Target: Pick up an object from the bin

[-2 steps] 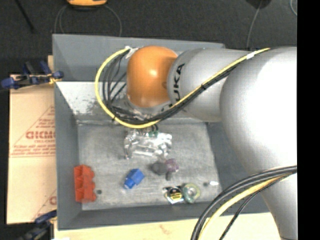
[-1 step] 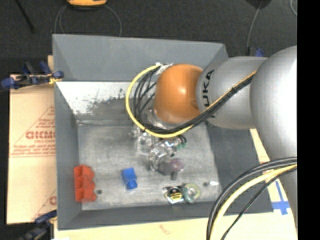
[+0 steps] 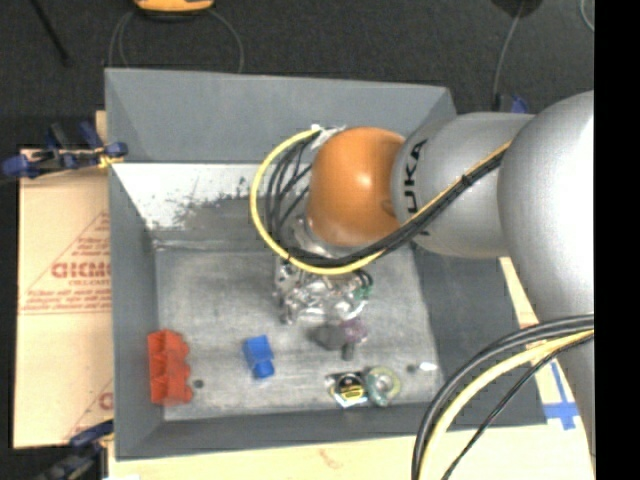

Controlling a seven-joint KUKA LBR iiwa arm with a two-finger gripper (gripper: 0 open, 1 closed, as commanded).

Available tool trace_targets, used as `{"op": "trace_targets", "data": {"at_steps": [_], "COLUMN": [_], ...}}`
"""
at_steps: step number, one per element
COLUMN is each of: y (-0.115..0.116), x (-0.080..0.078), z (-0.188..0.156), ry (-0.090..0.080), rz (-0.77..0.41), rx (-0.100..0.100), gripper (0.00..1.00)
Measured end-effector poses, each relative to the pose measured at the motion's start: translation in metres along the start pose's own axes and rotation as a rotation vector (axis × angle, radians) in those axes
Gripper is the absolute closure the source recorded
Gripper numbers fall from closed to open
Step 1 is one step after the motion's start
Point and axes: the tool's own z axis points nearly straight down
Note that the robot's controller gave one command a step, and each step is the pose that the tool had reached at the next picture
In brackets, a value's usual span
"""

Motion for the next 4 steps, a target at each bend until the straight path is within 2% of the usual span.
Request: {"op": "trace_targets", "data": {"at_steps": [1,2,3,4], "y": [-0.013,0.027,0.032,-0.023], "x": [-0.006,0.002,-0.002,0.079], "z": [-0.069,-0.062,0.001,-0.045], "ry": [0.008,0.014,0.01,0.015], "rz": [-0.401,-0.428,-0.642,-0.447], "rx": [0.001,-0.007,-0.001,-0.003], "gripper": [1.0,1.0,1.0,1.0]}}
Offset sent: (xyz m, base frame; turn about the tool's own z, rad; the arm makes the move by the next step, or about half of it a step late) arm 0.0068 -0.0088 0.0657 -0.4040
